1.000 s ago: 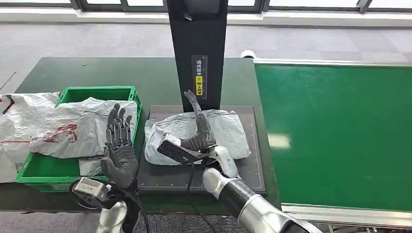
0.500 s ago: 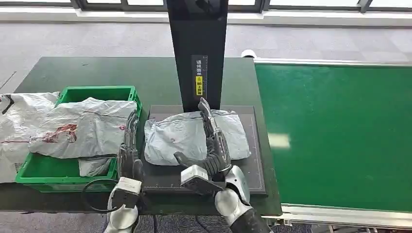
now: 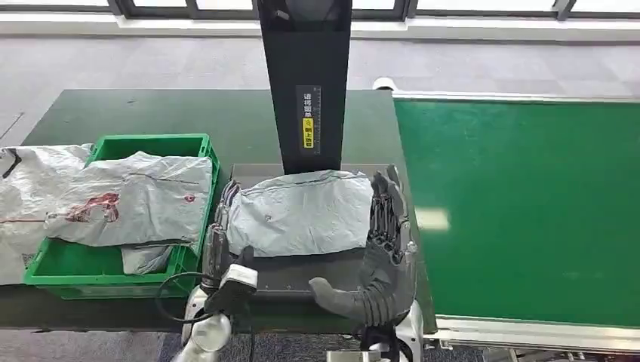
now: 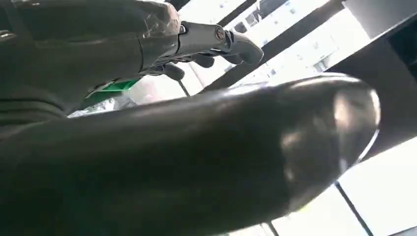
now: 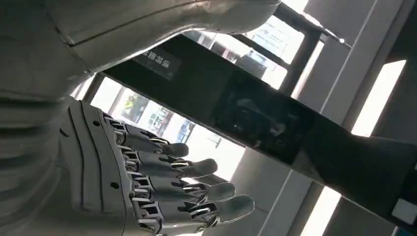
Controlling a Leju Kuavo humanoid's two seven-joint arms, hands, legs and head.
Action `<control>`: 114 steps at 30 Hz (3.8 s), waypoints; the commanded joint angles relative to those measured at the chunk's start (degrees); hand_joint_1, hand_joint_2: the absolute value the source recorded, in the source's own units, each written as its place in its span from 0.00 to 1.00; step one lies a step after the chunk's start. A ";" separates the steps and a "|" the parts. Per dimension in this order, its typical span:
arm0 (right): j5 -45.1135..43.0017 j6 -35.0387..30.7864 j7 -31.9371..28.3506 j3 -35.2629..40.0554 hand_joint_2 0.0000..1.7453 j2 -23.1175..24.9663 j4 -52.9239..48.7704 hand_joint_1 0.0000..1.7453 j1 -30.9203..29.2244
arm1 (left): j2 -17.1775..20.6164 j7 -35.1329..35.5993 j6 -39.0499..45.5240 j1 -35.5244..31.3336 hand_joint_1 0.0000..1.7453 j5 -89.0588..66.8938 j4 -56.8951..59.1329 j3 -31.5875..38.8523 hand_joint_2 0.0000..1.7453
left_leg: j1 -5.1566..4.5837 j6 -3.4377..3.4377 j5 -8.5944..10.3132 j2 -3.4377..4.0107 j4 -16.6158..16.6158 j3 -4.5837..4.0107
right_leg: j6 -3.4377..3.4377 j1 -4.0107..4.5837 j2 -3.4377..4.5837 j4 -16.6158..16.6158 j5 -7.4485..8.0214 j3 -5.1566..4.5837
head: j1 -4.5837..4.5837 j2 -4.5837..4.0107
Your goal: Moved the parcel from conveyor to table for the left to box.
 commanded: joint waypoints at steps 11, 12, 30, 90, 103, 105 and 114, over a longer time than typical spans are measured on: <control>-7.74 -1.34 0.33 8.06 1.00 -7.07 -3.16 0.00 -2.52 | -0.37 19.17 7.25 -20.14 0.00 -27.52 36.26 -6.27 1.00 | -0.02 0.06 0.21 -0.12 -0.16 0.04 | -0.02 -0.01 -0.11 -0.12 0.23 0.14 | 0.00 0.00; -7.74 -1.34 0.33 8.06 1.00 -7.07 -3.16 0.00 -2.52 | -0.37 19.17 7.25 -20.14 0.00 -27.52 36.26 -6.27 1.00 | 0.01 0.05 0.16 -0.10 -0.07 0.00 | -0.01 0.02 -0.09 -0.07 0.20 0.11 | 0.00 0.00; -10.05 0.46 0.33 8.44 1.00 -7.18 0.78 0.00 -5.55 | -1.75 34.28 -0.63 -30.45 0.00 -43.12 56.31 -14.16 1.00 | -0.02 0.10 0.22 -0.05 -0.08 -0.02 | 0.03 -0.01 -0.03 -0.06 0.26 0.10 | 0.00 0.00; -1.89 7.87 0.33 -0.41 1.00 -1.05 -3.01 0.00 2.03 | -2.34 14.22 14.77 -20.79 1.00 -25.03 38.87 3.81 1.00 | -0.01 0.17 0.33 -0.17 -0.11 0.20 | 0.03 0.00 -0.23 -0.05 0.27 0.34 | -0.02 0.00; -1.39 5.43 0.33 0.92 1.00 -1.84 -3.16 0.00 4.36 | -2.34 7.39 14.77 1.63 1.00 -25.64 -36.37 10.66 1.00 | 0.03 0.15 0.20 0.20 -0.07 -0.19 | 0.05 0.04 0.18 0.00 0.23 -0.13 | 0.00 0.00; -1.34 5.34 0.33 0.71 1.00 -1.70 -3.27 0.00 4.49 | -2.34 6.63 14.77 1.11 1.00 -24.38 -36.96 11.23 1.00 | 0.03 0.15 0.21 0.18 -0.12 -0.16 | 0.03 0.03 0.16 -0.05 0.22 -0.10 | 0.00 0.00; -0.66 5.18 0.33 0.85 1.00 -1.65 -3.55 0.00 5.47 | -2.34 -1.45 14.77 1.44 1.00 -13.35 -46.48 17.48 1.00 | 0.02 0.13 0.23 0.05 -0.16 -0.17 | 0.00 0.03 0.02 -0.08 0.19 -0.08 | 0.00 0.00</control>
